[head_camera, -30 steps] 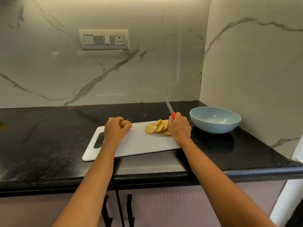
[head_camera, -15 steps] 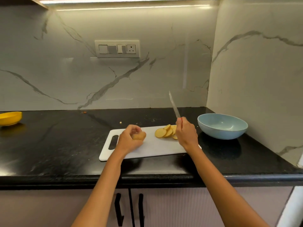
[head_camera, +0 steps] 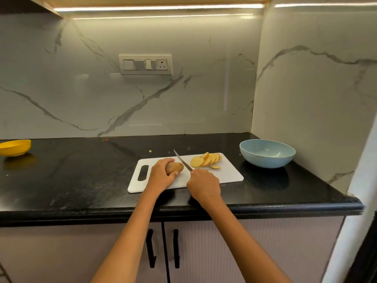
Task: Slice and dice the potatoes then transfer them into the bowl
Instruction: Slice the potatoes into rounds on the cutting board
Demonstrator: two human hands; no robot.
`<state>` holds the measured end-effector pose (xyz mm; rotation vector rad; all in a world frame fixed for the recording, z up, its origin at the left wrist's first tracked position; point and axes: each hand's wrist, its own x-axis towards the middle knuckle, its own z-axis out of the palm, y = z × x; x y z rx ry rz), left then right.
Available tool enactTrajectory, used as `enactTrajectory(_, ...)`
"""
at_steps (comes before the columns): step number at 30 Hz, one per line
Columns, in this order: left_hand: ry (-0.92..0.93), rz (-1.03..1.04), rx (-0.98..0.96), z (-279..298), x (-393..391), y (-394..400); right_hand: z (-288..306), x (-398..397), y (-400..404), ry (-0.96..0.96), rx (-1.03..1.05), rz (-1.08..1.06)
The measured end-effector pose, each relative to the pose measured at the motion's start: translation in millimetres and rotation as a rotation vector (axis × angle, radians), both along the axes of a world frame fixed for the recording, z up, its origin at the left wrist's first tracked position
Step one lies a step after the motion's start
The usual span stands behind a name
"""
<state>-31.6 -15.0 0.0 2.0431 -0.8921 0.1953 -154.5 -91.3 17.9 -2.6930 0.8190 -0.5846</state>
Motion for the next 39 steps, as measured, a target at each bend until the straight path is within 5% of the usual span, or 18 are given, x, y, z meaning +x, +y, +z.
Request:
enactTrajectory(23, 0.057, 0.038, -0.024, 0.3, 3.0, -1.3, 21.3, 1.4, 6.3, 0.262, 0.035, -0.004)
enactTrajectory(39, 0.111, 0.06, -0.079, 1.2, 1.8, 0.0, 36.5, 0.4, 24.6, 0.162, 0.085, -0.036)
